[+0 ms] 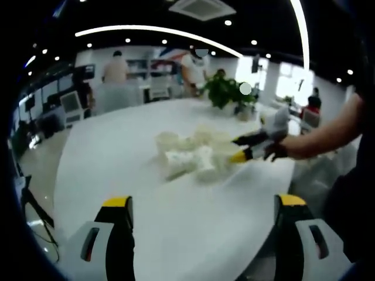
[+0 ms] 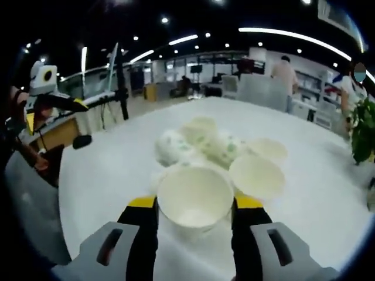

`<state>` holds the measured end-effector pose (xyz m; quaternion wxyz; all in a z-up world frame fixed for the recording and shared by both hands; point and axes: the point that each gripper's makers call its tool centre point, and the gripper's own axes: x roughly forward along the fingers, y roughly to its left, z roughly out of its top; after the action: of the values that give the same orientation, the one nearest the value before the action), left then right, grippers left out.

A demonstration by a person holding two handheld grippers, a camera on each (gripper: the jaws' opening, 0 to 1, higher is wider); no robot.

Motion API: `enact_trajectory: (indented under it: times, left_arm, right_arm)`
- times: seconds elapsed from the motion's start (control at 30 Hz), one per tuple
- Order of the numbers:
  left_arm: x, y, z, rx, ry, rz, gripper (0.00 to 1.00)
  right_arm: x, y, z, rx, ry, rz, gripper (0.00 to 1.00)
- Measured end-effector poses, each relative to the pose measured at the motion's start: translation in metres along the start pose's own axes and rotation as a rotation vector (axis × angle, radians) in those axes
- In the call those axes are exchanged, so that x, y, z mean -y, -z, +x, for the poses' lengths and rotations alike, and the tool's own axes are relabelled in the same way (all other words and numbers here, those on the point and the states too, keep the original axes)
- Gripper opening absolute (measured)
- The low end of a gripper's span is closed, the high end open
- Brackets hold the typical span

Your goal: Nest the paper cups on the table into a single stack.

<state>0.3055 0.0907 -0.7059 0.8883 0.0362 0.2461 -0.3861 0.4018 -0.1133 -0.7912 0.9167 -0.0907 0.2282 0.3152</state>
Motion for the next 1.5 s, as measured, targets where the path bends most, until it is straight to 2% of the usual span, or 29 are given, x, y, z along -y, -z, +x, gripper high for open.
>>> enact_trajectory:
  times: [0.23,0.47,0.77,0.9,1.03,1.17,1.5]
  left_arm:
    - [0.000,0.002,-0.001,-0.004,0.002,-0.004,0.99]
    - [0.001,0.000,-0.002,0.005,0.006,-0.002,0.99]
    - [0.003,-0.002,-0.001,0.018,0.014,0.006,0.99]
    - [0.004,0.001,-0.002,0.018,0.014,0.012,0.99]
    - [0.006,0.004,-0.003,0.011,0.019,0.026,0.99]
    - [0.006,0.007,-0.004,0.003,0.020,0.027,0.99]
    - [0.011,0.007,-0.002,0.015,0.025,0.022,0.99]
  right_arm:
    - [-0.003,-0.001,-0.003,0.007,0.002,-0.005,0.39]
    - [0.000,-0.003,-0.013,0.016,0.006,0.002,0.39]
    - [-0.001,-0.019,-0.038,0.059,0.009,-0.007,0.39]
    - [-0.010,-0.035,-0.054,0.102,-0.005,-0.027,0.39]
    - [-0.027,-0.057,-0.073,0.192,-0.061,-0.060,0.39]
    - [-0.050,-0.071,-0.093,0.201,-0.108,-0.132,0.39]
    - [-0.080,-0.089,-0.112,0.242,-0.173,-0.162,0.39]
